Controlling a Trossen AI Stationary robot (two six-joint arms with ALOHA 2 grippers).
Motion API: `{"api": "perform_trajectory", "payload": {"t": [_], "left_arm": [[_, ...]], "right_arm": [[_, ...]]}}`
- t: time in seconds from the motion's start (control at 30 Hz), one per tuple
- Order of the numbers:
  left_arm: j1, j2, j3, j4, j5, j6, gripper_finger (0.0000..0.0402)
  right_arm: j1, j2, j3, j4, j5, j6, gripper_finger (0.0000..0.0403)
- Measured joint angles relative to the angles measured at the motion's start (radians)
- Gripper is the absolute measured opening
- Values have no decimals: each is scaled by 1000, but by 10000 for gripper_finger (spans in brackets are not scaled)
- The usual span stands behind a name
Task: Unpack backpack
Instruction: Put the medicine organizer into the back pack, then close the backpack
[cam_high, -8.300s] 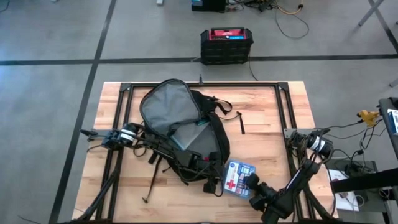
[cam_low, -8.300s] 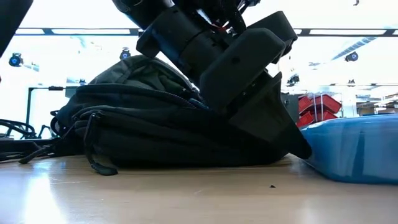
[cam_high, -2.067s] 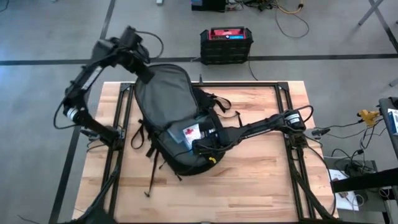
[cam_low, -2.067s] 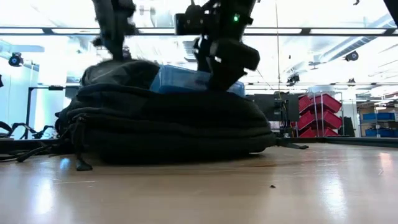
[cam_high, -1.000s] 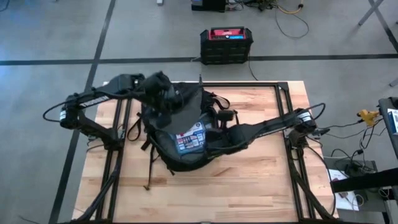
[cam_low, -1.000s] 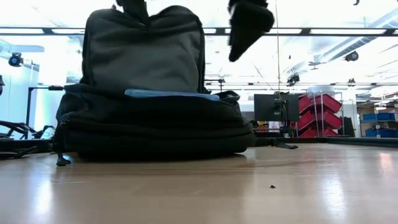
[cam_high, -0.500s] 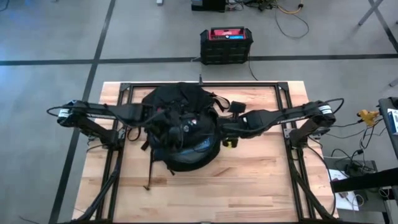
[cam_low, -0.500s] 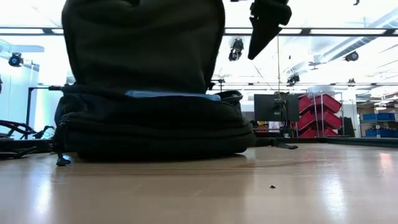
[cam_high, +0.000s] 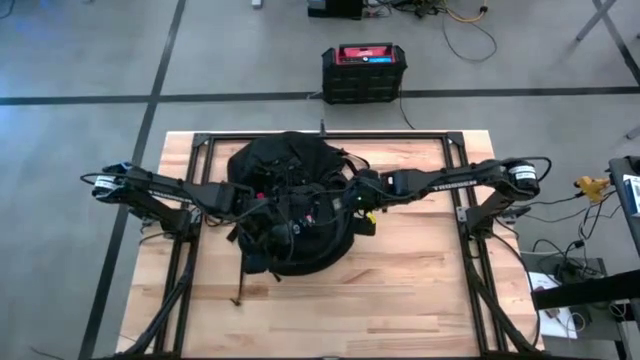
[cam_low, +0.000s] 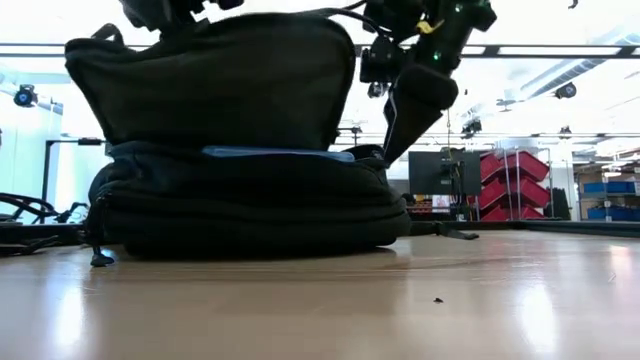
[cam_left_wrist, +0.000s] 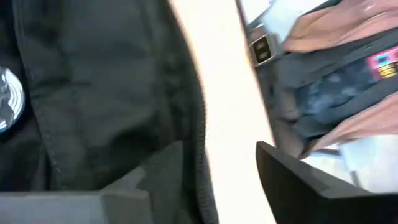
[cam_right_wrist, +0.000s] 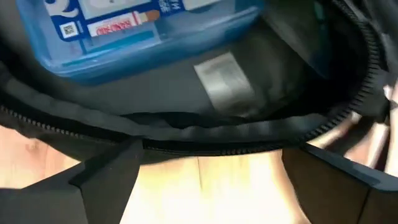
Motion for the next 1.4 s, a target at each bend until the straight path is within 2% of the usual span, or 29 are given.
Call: {"api": "perform_trajectory", "payload": {"t": [0.1, 0.23, 0.3, 0.47, 0.63, 0.7, 0.8, 0.87, 1.0, 1.2, 1.3, 1.4], "left_arm": [[7, -6, 22, 24, -59, 7, 234], [20, -37, 66, 29, -341, 76, 256], [36, -50, 76, 27, -428, 109, 260], [135, -64, 62, 34, -498, 142, 253], [283, -37, 4, 79, -503, 195, 235], [342, -22, -39, 77, -514, 229, 228], [404, -6, -101, 122, -520, 297, 217], [435, 2, -141, 140, -505, 336, 210], [454, 4, -261, 251, -504, 382, 197], [450, -3, -374, 420, -503, 397, 179], [450, -3, -380, 460, -504, 418, 171], [457, -2, -372, 482, -509, 450, 164]], "right_arm": [[-1, 5, -50, 126, -89, 17, 343], [18, 47, -91, 198, -113, 42, 330], [31, 81, -90, 208, -113, 55, 324], [101, 162, -34, 213, -140, 83, 316], [214, 176, 50, 185, -163, 66, 310], [258, 158, 92, 128, -131, 35, 307], [314, 124, 137, 23, 8, 5, 299], [329, 105, 141, -38, 102, 0, 293], [328, 52, 145, -93, 223, -8, 277], [240, 8, 144, -68, 419, -115, 252], [154, 21, 140, -23, 439, -191, 237], [77, 67, 130, 2, 412, -241, 223]]}}
